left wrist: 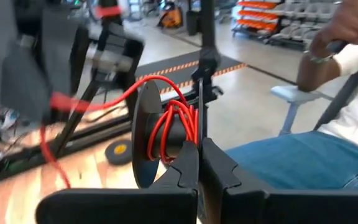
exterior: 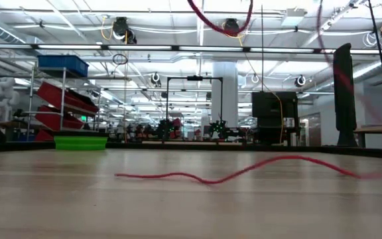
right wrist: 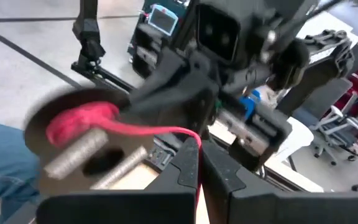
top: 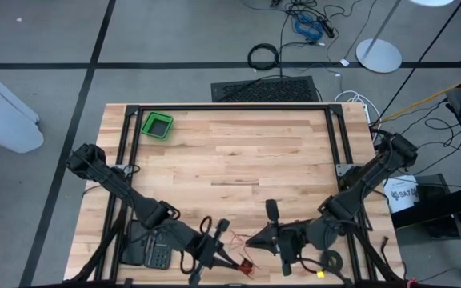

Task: Coil cords
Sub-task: Coil the red wire into the spool

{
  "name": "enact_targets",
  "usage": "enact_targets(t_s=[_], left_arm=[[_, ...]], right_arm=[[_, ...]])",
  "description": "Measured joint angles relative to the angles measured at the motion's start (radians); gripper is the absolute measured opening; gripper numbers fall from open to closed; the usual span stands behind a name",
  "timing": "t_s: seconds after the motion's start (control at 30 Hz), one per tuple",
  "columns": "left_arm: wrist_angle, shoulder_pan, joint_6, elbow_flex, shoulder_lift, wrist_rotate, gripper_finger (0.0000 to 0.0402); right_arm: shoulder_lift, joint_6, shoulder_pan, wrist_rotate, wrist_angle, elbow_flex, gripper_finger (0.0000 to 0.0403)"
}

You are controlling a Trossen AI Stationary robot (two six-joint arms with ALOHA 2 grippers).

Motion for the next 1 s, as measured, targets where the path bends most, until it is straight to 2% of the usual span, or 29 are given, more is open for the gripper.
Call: enact_targets(t_s=[0.13,0.47,0.77,1.0], left_arm=[[0.039,-0.009,0.047,0.000,0.000,0.012,0.0000],[0.101,-0.047,0.214,0.000,0.000,0.019,0.0000],[0.146,-0.047,0.244,0.000,0.000,0.062,0.0000],[0.255,-0.041,0.273,0.000,0.042,0.129,0.0000]], right_arm=[[0.014,0.009,-0.022,-0.024,0.003,0.000,0.0000],[0.013,0.035,-0.044,-0.211,0.027,0.000,0.0000],[0.014,0.065,-0.064,-0.311,0.035,0.000,0.0000],[0.079,0.034,-0.087,-0.356,0.157,0.000,0.0000]])
